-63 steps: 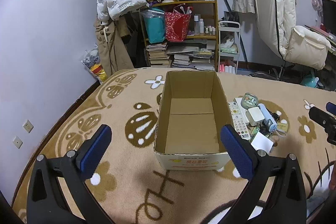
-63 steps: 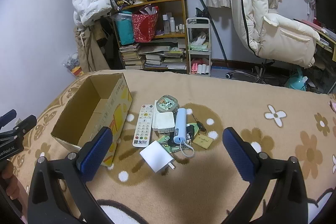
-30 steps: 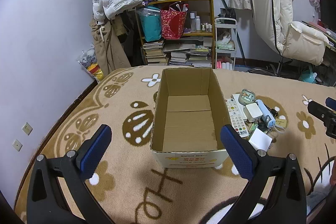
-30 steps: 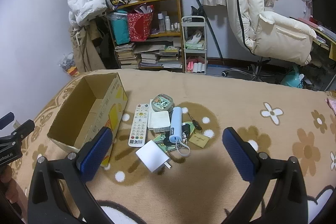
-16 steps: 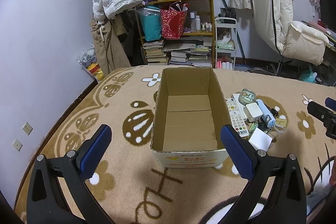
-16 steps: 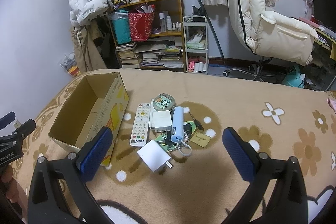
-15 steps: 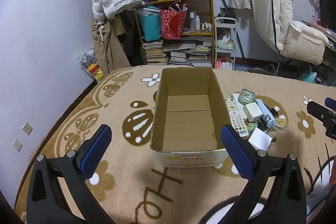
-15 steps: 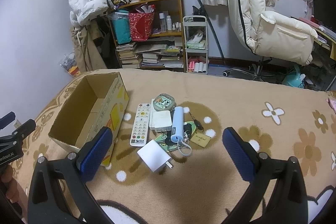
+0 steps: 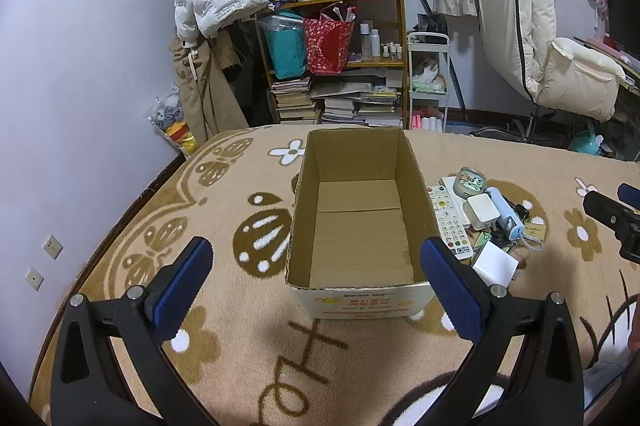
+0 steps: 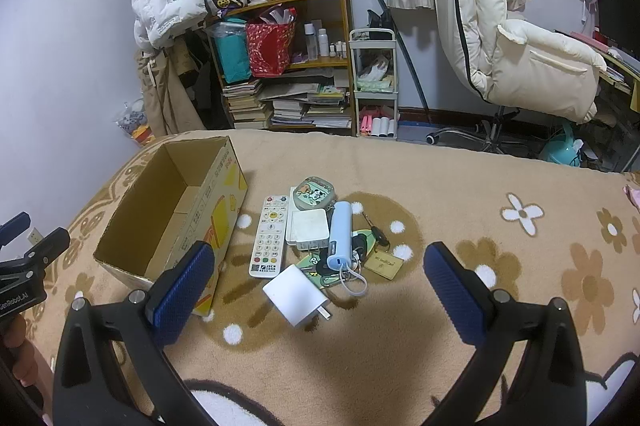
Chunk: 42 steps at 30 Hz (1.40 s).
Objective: Organize rigid objects
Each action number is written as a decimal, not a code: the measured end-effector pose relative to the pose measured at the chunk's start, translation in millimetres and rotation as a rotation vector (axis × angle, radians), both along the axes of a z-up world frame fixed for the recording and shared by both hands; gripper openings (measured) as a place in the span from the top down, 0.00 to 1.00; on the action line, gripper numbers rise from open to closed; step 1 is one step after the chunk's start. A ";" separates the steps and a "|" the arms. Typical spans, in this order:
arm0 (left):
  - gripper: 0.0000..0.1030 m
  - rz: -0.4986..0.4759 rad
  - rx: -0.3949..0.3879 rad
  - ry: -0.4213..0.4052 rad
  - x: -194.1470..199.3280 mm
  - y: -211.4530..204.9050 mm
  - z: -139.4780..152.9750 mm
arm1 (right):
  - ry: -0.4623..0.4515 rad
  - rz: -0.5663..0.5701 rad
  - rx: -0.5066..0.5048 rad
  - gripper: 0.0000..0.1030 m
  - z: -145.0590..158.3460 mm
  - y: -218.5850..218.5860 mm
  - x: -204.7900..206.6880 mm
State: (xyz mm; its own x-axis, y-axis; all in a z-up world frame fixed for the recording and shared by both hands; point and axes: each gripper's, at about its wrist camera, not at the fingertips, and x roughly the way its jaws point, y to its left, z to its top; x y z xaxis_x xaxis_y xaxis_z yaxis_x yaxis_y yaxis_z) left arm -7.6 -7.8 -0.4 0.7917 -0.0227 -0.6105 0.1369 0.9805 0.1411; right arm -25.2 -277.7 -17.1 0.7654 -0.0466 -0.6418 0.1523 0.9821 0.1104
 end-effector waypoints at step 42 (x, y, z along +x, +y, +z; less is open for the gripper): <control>0.01 -0.018 -0.098 0.234 132.6 21.9 -46.2 | 0.163 0.063 0.039 0.00 -63.1 -3.9 81.0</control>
State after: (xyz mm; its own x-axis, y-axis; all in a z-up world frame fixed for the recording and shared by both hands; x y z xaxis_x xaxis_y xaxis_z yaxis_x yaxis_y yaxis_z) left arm 125.0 14.1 -46.6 0.6283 -0.1032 -0.7711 0.1722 0.9850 0.0084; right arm 55.8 -281.6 -80.1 0.6520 0.0254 -0.7578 0.1101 0.9857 0.1277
